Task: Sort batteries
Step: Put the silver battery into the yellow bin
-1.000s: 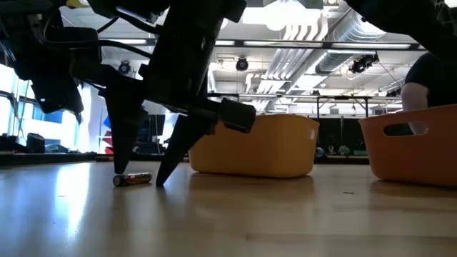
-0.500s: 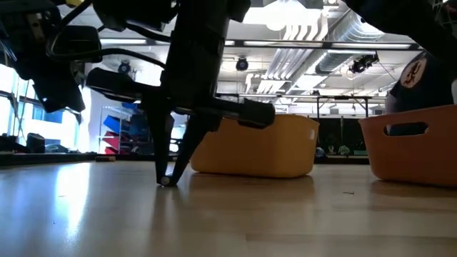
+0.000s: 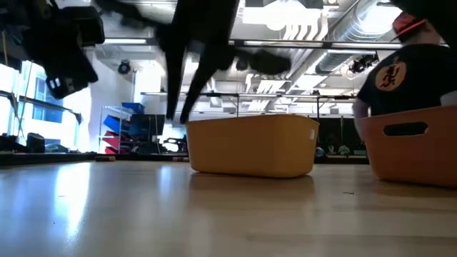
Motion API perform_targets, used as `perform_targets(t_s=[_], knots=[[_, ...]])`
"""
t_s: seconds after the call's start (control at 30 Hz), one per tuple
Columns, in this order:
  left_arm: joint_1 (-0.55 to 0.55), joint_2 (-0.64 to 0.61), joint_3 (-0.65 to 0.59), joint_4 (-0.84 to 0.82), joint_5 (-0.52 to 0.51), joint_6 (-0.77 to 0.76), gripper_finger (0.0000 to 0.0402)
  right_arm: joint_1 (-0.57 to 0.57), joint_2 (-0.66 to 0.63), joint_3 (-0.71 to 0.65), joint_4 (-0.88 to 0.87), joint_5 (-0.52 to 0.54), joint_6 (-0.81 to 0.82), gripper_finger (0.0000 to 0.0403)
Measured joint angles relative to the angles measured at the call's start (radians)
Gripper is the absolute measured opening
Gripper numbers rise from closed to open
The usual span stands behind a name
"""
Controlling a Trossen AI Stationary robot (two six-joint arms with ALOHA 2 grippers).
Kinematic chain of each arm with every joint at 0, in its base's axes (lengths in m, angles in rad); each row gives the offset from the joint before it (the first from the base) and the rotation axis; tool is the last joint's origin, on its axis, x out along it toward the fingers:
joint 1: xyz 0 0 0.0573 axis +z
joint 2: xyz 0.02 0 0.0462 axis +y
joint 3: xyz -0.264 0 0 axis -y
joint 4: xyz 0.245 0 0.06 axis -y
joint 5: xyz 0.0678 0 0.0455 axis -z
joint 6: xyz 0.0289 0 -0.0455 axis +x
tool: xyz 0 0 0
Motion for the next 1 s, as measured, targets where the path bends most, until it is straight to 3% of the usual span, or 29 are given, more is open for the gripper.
perform_targets(t_s=[0.23, 0.4, 0.7, 1.0], knots=[[0.057, -0.006, 0.040, 0.003, -0.001, 0.028, 0.0000, -0.007, -0.137, 0.001, -0.206, 0.162, 0.008, 0.0003], [0.127, -0.005, 0.101, 0.006, 0.050, 0.065, 0.0000, -0.064, -0.200, 0.006, -0.400, 0.179, -0.006, 0.0002], [0.298, 0.018, 0.221, -0.114, 0.087, 0.231, 0.0000, -0.245, -0.191, -0.099, -0.331, -0.001, -0.380, 0.0001], [0.461, 0.015, 0.292, -0.223, 0.122, 0.343, 0.0000, -0.372, -0.204, -0.304, -0.049, -0.208, -0.666, 0.0000]])
